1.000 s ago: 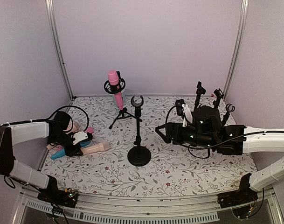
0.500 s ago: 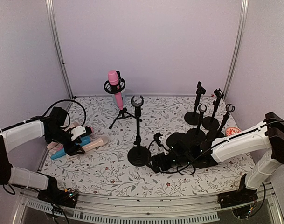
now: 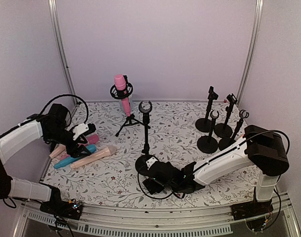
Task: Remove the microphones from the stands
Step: Place the microphone at the corner of the board, then move the microphone stand to the center of the board, then unscrew the knob on the stand of the microphone stand.
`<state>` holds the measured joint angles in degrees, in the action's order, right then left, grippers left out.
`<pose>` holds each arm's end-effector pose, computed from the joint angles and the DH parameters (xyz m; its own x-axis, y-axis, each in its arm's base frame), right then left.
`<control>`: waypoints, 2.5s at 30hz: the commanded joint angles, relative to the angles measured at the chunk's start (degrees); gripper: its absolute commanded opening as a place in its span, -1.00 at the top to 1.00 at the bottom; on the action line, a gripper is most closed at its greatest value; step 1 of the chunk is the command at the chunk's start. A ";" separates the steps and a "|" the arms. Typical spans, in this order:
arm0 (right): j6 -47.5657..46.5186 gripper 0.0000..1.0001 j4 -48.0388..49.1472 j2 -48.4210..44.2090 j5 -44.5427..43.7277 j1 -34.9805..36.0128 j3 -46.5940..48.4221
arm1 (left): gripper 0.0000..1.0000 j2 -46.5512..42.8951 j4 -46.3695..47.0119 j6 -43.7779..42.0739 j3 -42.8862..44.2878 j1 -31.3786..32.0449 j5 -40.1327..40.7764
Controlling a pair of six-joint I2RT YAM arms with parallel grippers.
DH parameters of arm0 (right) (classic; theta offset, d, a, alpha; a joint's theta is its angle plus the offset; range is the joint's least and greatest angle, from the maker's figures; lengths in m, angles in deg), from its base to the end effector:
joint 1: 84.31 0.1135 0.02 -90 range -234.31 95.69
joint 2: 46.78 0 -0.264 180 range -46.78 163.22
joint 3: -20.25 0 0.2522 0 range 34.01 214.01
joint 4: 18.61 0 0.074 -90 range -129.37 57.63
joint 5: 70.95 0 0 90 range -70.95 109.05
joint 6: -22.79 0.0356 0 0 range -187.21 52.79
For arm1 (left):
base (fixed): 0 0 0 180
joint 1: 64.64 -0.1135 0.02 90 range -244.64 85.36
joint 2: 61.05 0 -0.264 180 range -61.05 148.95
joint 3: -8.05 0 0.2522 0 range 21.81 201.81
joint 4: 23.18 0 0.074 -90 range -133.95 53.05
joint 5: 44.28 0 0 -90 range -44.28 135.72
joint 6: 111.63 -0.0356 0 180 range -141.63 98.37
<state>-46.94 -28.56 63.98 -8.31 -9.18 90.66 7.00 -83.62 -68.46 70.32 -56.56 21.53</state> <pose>0.1116 0.3565 0.1158 -0.4565 -0.5203 -0.7217 -0.6662 0.7376 -0.1104 0.2110 -0.0447 0.2355 -0.4070 0.7297 -0.5494 0.8604 0.5082 0.0375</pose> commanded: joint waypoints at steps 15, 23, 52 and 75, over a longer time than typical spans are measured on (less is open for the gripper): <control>0.14 -0.74 8.45 3.74 -2.99 -11.11 -1.98 | -0.48 -3.90 -3.86 1.13 4.03 0.27 -0.97; -1.32 -0.73 9.71 3.31 -0.62 -16.87 -2.22 | -0.48 -4.90 -3.30 1.35 2.40 0.27 -0.47; 30.24 -0.26 10.86 -13.29 42.22 -21.10 2.87 | -0.74 -7.91 0.19 5.97 3.40 0.18 -0.22; 34.97 0.15 -0.13 -5.03 34.16 -22.29 13.67 | -0.73 -8.24 -0.43 6.02 3.43 0.11 -1.09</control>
<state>-13.37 -27.88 57.27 28.63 -31.03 103.38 -1.09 -84.25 -62.91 73.40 -56.56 21.71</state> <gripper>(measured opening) 0.430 0.867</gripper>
